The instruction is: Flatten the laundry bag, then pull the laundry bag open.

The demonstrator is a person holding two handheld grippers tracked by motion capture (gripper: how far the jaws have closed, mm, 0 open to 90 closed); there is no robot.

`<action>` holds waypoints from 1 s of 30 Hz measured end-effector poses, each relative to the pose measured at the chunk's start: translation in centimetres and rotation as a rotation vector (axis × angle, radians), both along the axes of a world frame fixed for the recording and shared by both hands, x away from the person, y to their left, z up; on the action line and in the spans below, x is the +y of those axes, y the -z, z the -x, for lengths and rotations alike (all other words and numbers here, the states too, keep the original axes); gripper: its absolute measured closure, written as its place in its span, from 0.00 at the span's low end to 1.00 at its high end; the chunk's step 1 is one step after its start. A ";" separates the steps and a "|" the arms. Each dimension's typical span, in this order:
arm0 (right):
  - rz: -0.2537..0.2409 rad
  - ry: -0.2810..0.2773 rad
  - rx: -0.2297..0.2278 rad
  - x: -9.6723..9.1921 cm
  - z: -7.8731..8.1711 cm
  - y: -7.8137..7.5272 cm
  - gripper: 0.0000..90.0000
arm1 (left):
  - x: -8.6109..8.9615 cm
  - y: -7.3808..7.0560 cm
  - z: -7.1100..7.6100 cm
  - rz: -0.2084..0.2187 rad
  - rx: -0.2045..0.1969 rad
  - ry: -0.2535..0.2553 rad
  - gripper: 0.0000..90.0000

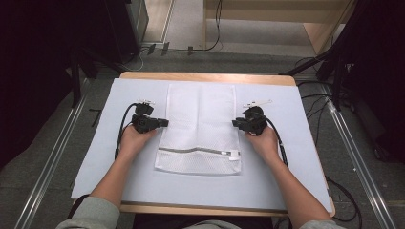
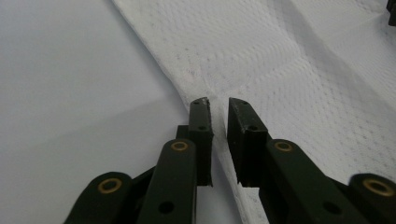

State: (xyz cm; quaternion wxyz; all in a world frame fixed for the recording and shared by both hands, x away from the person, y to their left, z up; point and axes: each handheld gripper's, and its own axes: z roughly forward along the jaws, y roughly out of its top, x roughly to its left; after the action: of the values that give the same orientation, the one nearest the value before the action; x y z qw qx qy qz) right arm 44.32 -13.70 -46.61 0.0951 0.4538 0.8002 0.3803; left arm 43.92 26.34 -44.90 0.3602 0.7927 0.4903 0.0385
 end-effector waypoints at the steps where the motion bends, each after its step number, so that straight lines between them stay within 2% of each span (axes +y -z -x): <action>1: -0.011 -0.005 -0.001 -0.2 0.2 -0.2 0.83 | 0.0 -0.2 0.1 0.000 -0.007 0.001 0.84; 4: -0.034 -0.007 -0.001 -0.6 0.9 -1.2 0.82 | -0.3 -0.9 0.5 -0.015 -0.016 0.022 0.76; 6: -0.046 -0.010 -0.014 -0.8 1.5 -1.7 0.82 | -0.5 -1.4 0.9 -0.004 -0.023 0.042 0.74; 11: -0.076 -0.030 -0.011 -1.2 3.2 -2.4 0.80 | -1.5 -2.2 2.0 -0.042 -0.037 0.092 0.68; 17: -0.078 -0.053 -0.009 -1.6 5.5 -2.9 0.81 | -2.0 -2.8 2.9 -0.014 -0.065 0.114 0.64; 22: -0.080 -0.063 -0.004 -2.0 7.0 -3.3 0.81 | -2.4 -3.0 3.3 0.004 -0.055 0.131 0.64; 30: -0.089 -0.085 -0.019 -2.4 8.7 -3.1 0.79 | -3.3 -3.7 4.2 0.016 -0.072 0.172 0.64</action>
State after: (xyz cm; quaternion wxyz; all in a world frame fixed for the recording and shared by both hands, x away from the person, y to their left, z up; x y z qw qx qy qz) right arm 35.57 -16.15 -43.51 0.0662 0.4195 0.8001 0.4236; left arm 39.69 23.03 -41.20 0.3860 0.8271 0.4074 0.0322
